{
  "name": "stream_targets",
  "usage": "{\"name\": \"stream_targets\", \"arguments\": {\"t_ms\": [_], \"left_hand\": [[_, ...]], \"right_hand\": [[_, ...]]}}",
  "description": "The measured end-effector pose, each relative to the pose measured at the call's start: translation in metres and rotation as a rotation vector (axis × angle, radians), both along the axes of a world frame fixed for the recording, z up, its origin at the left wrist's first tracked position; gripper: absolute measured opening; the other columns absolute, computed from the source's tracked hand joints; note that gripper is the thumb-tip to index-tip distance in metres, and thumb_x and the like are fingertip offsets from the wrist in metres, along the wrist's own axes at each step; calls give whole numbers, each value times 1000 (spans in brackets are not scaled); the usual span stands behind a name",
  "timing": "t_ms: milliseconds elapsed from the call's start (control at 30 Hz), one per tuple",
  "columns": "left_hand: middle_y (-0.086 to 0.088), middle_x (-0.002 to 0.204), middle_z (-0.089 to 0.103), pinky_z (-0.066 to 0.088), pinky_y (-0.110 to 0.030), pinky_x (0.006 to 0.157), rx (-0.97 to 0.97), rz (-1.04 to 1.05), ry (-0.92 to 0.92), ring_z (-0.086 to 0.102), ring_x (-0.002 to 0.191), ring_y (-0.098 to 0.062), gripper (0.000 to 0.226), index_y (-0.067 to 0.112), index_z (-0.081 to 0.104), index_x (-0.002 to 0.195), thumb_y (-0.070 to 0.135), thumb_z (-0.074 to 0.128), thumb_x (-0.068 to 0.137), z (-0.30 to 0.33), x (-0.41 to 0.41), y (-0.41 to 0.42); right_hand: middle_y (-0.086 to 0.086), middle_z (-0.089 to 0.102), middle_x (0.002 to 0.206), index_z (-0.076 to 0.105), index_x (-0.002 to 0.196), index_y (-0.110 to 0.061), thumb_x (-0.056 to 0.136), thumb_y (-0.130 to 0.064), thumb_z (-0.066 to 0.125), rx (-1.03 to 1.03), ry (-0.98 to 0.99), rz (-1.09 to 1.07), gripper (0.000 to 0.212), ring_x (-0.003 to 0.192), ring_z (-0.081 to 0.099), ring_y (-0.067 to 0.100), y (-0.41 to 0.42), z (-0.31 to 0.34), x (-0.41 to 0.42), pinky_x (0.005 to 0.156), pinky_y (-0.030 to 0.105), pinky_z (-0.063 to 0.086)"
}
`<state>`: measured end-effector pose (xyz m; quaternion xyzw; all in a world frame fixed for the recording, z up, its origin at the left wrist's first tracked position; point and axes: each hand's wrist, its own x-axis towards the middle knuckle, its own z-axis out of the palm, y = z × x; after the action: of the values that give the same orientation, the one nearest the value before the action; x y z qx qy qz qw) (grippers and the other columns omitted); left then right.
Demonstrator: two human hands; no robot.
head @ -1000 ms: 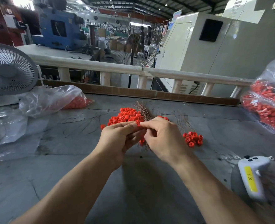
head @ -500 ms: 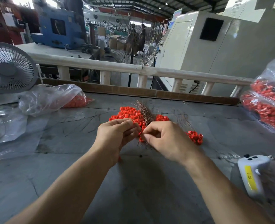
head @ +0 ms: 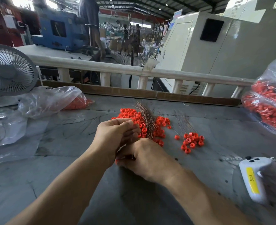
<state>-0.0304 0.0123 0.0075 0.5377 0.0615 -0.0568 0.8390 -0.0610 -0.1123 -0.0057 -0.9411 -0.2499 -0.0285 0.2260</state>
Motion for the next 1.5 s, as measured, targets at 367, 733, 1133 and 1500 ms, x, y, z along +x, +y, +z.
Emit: {"name": "stream_targets", "arguments": {"t_ms": [367, 733, 1133, 1500], "left_hand": [[-16, 83, 77, 61, -25, 64, -21, -27, -86, 75, 71, -21, 7, -3, 72, 97, -1, 66, 94, -5, 6, 2], [-21, 95, 77, 63, -34, 80, 37, -100, -272, 77, 93, -32, 12, 0, 73, 104, 3, 67, 95, -3, 0, -1], [-13, 88, 79, 63, -30, 75, 151, -75, -429, 78, 85, -28, 12, 13, 76, 97, 5, 70, 92, -5, -3, -6], [-8, 90, 79, 62, -29, 77, 203, -60, -481, 78, 87, -24, 12, 14, 76, 102, 9, 70, 93, -10, -1, -8]], "right_hand": [[-3, 71, 72, 66, 84, -26, 87, -15, 81, 610, -23, -205, 18, 62, 63, 7, -35, 16, 9, 58, 27, 54], [-5, 77, 78, 77, 90, -24, 91, -9, 77, 848, -174, -275, 15, 72, 75, 13, -38, 23, 11, 67, 26, 61], [-18, 76, 85, 78, 93, -27, 89, -17, 80, 696, -294, -300, 11, 83, 73, 3, -38, 22, 10, 74, 16, 57], [-15, 76, 85, 80, 92, -28, 89, -19, 81, 724, -292, -328, 10, 81, 72, 3, -37, 19, 11, 71, 14, 54]]}}
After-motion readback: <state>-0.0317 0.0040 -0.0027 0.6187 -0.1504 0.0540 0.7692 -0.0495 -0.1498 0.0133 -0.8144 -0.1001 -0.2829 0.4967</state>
